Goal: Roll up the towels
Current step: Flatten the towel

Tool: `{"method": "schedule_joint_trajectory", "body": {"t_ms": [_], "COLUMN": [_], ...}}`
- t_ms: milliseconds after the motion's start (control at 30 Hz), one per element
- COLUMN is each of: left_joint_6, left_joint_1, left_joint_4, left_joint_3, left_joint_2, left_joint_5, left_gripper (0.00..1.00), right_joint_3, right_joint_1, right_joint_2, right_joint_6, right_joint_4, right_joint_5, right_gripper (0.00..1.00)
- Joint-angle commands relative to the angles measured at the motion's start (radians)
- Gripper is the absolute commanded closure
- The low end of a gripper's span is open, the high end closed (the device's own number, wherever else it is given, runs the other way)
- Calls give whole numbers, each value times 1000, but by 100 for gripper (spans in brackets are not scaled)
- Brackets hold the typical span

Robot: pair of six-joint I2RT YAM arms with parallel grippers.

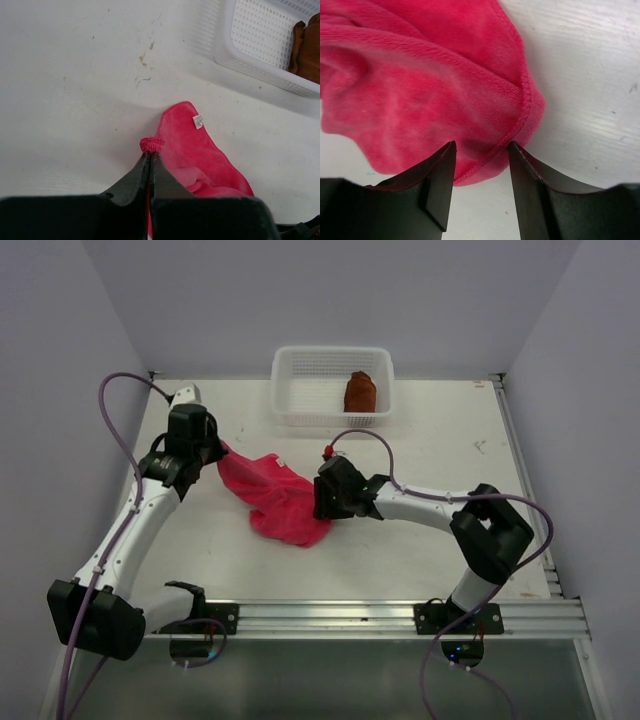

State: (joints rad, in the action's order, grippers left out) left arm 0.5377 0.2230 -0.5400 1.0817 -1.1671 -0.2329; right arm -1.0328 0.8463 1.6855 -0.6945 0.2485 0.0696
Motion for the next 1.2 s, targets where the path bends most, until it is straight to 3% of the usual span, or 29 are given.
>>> {"method": "schedule_joint_trajectory", "body": {"t_ms": [0,33,167,300,467,767,1000,1167], "left_joint_6": [-19,-19,-19,-30,-36,-25,-22,-24], "left_joint_1": [-8,-10,-11,-19,-40,-53,-60,-60], "left_joint_4": [2,0,0,-17,-37,-100,-121,-48], "left_joint_3": [9,14,50,121,194,365,400,319], "left_joint_2": [33,37,52,46,29,-6,15,102], "left_joint_5": [-13,-10,-23,-74,-109,-169,-168,-92], "left_gripper": [100,100,100,100,100,100,100,100], "right_joint_3": [-23,-21,-23,-36,-67,-283,-418,-420], "right_joint_1": [2,2,2,0,-3,-53,-117,-210], "right_joint_2": [28,39,66,7,-110,-323,-337,-313], "right_joint_6": [-69,-74,-76,-37,39,255,372,375], "right_joint_4": [72,72,66,83,190,414,492,453], "right_joint_5": [122,122,113,119,197,259,303,201], "right_gripper": [50,53,86,100,100,100,100,100]}}
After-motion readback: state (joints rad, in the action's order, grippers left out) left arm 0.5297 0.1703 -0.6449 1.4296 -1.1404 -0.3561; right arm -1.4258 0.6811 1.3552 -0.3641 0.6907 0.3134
